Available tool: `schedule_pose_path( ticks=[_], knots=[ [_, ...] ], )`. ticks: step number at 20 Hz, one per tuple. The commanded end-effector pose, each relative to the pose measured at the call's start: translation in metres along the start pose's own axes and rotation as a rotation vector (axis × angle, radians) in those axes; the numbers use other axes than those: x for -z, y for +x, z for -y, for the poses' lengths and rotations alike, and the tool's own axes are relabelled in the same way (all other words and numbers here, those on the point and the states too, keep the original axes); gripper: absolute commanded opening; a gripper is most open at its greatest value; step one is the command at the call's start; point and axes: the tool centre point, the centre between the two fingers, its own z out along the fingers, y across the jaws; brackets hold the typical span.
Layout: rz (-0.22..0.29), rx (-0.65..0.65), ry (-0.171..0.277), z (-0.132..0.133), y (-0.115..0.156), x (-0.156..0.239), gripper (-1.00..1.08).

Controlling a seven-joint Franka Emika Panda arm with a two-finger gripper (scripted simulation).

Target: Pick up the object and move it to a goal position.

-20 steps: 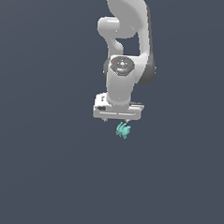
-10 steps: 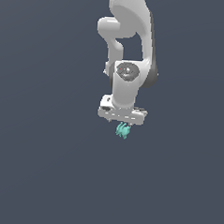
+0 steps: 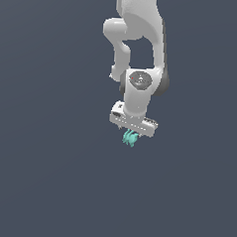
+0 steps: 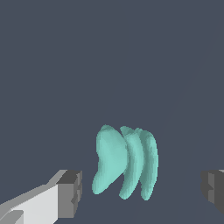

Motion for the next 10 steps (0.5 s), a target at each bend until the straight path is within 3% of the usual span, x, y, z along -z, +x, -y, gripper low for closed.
schedule_pose_path(
  ticks=[1,10],
  knots=[
    [-0.003,-0.035,0.000,0.0022,-0.0020,-0.0034,1.00],
    [-0.006,-0.085,0.001,0.0054,-0.0052,-0.0085,1.00]
  ],
)
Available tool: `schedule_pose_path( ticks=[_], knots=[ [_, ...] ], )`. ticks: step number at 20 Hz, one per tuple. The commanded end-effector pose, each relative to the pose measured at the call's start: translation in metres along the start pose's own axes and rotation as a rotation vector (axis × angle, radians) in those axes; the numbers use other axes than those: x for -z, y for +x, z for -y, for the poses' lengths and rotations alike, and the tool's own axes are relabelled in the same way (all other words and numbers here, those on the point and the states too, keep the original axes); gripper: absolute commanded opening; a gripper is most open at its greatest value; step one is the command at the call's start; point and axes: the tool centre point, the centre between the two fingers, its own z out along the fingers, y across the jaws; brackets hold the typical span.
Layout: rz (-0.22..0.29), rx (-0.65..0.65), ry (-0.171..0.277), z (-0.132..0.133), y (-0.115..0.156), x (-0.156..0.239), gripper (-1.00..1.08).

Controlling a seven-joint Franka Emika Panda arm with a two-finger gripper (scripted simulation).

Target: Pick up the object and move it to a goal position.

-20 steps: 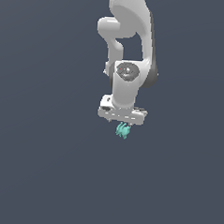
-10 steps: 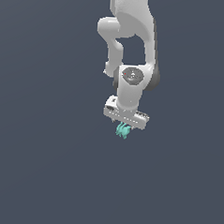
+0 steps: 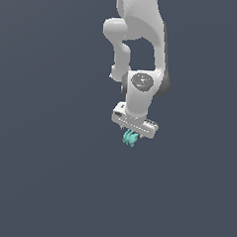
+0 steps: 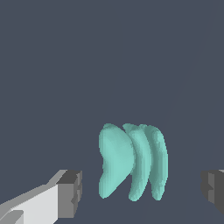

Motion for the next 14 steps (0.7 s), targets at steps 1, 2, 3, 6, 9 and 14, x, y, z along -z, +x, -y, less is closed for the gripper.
schedule_pose_path(
  ticks=[1,2,3,6,9,14],
  knots=[
    [0.000,0.000,0.000,0.000,0.000,0.000,1.00],
    [0.000,0.000,0.000,0.000,0.000,0.000,1.00],
    [0.000,0.000,0.000,0.000,0.000,-0.001,1.00],
    [0.000,-0.001,0.000,0.000,0.000,-0.008,1.00],
    [0.000,-0.002,0.000,0.000,-0.001,-0.021,1.00],
    [-0.001,-0.004,0.000,0.000,-0.001,-0.044,1.00]
  ],
)
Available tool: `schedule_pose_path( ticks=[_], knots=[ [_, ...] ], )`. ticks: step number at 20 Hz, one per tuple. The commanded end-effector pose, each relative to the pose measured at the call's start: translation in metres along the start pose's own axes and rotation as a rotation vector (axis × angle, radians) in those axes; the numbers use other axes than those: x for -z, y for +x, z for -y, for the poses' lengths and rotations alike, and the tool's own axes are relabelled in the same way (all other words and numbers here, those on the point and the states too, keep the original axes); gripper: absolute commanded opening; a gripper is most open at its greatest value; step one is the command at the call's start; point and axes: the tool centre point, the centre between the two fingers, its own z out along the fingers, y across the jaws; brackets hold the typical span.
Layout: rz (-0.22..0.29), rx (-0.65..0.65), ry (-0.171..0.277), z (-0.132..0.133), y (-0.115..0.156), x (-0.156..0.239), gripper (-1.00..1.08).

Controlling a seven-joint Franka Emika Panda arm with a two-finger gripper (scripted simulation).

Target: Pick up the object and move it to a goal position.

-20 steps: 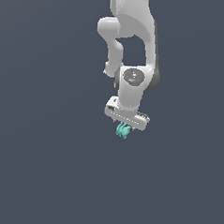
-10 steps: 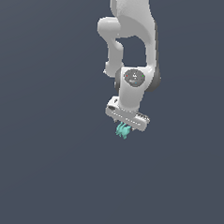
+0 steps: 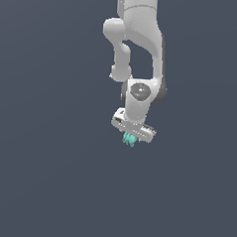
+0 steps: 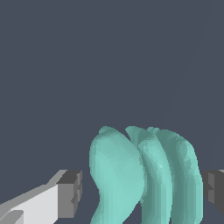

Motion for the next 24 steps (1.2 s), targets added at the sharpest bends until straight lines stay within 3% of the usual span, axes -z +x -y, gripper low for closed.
schedule_pose_path(
  ticks=[1,5,6,24],
  knots=[
    [-0.001,-0.001,0.001,0.000,0.000,-0.008,1.00],
    [-0.001,-0.001,0.001,0.001,0.001,-0.012,1.00],
    [-0.001,-0.001,0.001,0.001,0.001,-0.012,-1.00],
    [-0.002,-0.001,0.002,-0.002,0.003,0.008,-1.00]
  ],
)
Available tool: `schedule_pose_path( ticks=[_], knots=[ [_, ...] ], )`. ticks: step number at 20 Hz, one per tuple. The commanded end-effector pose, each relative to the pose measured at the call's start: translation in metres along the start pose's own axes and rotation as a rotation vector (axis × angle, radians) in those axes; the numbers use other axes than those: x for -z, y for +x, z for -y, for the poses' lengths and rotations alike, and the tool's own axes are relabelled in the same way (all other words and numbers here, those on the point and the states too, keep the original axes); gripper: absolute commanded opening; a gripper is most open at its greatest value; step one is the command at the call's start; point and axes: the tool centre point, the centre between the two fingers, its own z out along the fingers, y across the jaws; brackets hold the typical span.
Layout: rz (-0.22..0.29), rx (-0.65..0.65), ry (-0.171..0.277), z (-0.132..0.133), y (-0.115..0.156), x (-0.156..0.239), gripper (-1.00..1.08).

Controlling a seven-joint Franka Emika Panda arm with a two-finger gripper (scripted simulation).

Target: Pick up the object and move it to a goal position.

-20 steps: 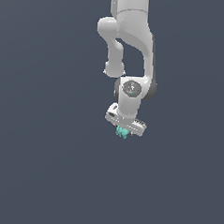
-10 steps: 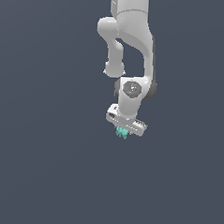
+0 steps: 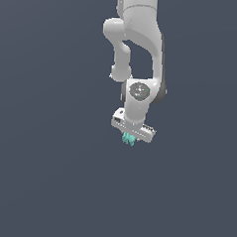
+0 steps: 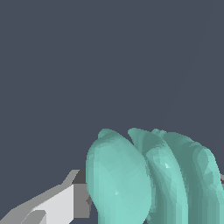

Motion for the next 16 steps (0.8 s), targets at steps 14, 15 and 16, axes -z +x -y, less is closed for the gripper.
schedule_pose_path(
  ticks=[14,15,16],
  knots=[
    [0.000,-0.001,0.000,-0.017,0.014,0.106,-1.00],
    [0.000,-0.001,0.000,-0.018,0.015,0.111,-1.00],
    [0.000,-0.001,0.000,-0.018,0.016,0.115,-1.00]
  ],
)
